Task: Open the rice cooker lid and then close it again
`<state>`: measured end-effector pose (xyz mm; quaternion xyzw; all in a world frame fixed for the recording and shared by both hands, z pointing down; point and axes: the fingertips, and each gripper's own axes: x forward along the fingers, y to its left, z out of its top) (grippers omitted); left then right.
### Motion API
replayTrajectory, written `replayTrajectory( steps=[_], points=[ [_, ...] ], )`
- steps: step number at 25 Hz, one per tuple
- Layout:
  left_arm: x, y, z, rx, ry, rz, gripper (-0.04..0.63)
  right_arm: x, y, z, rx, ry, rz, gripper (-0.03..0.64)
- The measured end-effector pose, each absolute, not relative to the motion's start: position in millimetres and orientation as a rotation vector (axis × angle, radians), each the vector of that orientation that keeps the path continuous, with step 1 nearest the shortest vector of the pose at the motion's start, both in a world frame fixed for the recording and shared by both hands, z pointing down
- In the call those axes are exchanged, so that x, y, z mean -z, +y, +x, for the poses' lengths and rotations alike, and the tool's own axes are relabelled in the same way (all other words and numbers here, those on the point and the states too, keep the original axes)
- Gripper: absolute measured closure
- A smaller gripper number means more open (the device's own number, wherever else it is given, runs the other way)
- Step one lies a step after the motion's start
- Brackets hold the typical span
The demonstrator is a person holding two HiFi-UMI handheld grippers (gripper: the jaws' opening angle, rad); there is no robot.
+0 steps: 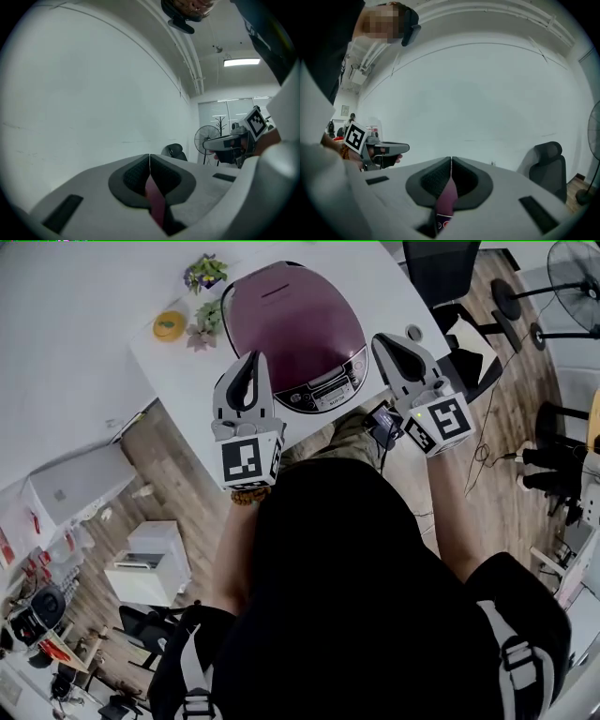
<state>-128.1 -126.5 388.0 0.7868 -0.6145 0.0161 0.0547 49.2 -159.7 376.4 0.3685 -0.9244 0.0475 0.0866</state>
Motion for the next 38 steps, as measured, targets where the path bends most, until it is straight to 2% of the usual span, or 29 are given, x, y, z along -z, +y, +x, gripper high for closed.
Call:
replayTrajectory(
  steps=[16, 23, 38],
  points=[
    [-411.0, -124.5, -148.1, -0.066, -1.767, 2.452, 0.572, -451.5, -136.9, 4.5, -0.159, -2.569, 0.768, 0.588],
    [-409.7, -128.1, -138.2, -0.058, -1.724, 2.472, 0.573, -474.6, -125.7, -5.3, -0.284, -2.534, 0.694, 0.588],
    [-410.0, -129.1, -131.4, -0.064, -1.713, 2.458, 0.572, -510.2, -119.2, -0.5, -0.326, -2.428, 0.644, 0.588]
  ],
)
